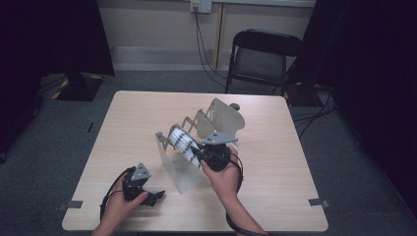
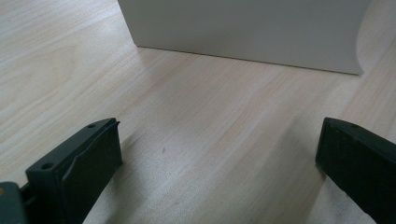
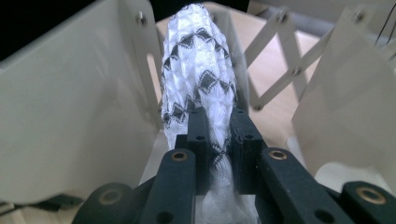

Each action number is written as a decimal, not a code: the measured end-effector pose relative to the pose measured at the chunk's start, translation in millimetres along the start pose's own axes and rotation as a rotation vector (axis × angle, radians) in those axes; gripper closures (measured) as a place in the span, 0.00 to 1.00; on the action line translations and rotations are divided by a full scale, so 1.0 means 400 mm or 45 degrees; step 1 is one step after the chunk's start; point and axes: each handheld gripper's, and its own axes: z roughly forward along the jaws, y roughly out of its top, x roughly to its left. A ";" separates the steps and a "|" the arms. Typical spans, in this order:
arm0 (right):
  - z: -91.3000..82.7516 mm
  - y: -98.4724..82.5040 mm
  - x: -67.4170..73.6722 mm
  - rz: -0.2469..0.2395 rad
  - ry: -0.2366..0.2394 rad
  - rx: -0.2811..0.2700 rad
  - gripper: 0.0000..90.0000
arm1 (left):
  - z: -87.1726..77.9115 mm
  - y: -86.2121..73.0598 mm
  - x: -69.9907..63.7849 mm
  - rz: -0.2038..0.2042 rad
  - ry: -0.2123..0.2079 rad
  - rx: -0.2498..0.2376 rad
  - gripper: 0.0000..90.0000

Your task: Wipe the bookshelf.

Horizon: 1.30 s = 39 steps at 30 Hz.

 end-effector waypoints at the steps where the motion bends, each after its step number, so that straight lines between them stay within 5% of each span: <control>1: -0.004 0.008 -0.001 -0.008 -0.013 -0.009 0.89 | 0.000 0.000 0.000 0.000 0.000 0.000 0.00; 12: 0.021 0.006 0.006 -0.040 -0.053 0.031 0.89 | 0.000 0.000 0.000 0.000 0.000 0.000 0.00; 31: 0.125 -0.138 0.007 0.028 -0.093 0.217 0.89 | 0.000 0.000 0.000 0.000 0.000 0.000 0.00; 39: 0.135 -0.180 0.007 0.025 -0.013 0.247 0.81 | 0.000 0.000 0.000 0.000 0.000 0.000 0.00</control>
